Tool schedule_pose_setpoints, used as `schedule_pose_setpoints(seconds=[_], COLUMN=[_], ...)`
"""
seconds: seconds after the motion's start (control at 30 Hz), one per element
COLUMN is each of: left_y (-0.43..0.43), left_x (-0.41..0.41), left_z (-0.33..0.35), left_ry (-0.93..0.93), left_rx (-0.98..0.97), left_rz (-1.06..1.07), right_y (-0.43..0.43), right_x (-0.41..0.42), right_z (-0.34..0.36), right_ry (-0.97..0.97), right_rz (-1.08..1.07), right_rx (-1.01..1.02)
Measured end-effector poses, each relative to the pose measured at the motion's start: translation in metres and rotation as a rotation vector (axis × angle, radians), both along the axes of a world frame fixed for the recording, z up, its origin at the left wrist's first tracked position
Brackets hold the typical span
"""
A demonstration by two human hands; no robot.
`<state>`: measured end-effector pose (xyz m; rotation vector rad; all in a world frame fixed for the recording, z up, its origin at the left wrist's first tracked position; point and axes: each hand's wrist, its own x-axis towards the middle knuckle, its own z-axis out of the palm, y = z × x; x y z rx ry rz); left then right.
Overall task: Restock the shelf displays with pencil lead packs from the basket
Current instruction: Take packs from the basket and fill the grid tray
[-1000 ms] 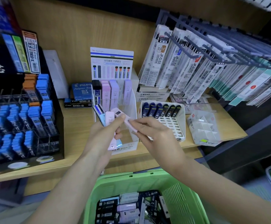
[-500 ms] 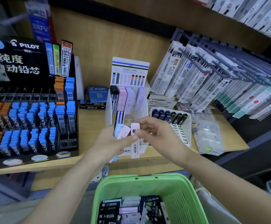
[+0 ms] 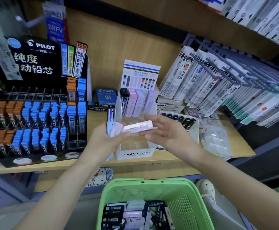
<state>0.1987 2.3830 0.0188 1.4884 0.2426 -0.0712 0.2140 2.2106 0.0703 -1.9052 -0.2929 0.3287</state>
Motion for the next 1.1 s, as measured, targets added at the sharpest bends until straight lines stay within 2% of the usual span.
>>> schedule_pose_setpoints(seconds=[0.1,0.23,0.33,0.43,0.67,0.9,1.0,1.1], left_y=[-0.001,-0.001,0.004,0.009,0.013,0.016,0.019,0.020], left_x=[-0.001,-0.001,0.000,0.004,0.008,0.012,0.012,0.012], left_z=[0.000,-0.001,-0.003,-0.005,-0.011,-0.001,-0.003,-0.004], left_ry=[-0.047,-0.068,-0.021,0.011,0.097,0.183,0.177,0.177], left_rx=[0.080,0.094,0.057,0.055,0.105,-0.149,-0.127,-0.098], left_rz=[0.023,0.034,0.092,0.126,0.072,0.126,0.137,0.146], right_y=[0.003,0.005,0.004,0.008,0.037,0.047,0.052,0.052], right_x=[-0.001,0.007,0.026,0.045,0.068,0.081,0.086,0.086], right_z=[-0.003,0.001,0.005,0.001,-0.025,-0.029,-0.032,-0.037], right_ry=[0.044,-0.001,-0.139,-0.295,-0.420,-0.479,-0.535,-0.606], right_rz=[-0.079,-0.150,-0.229,-0.257,-0.109,0.039,0.129,0.094], right_rx=[0.029,0.037,-0.009,-0.180,-0.451,-0.609,-0.701,-0.688])
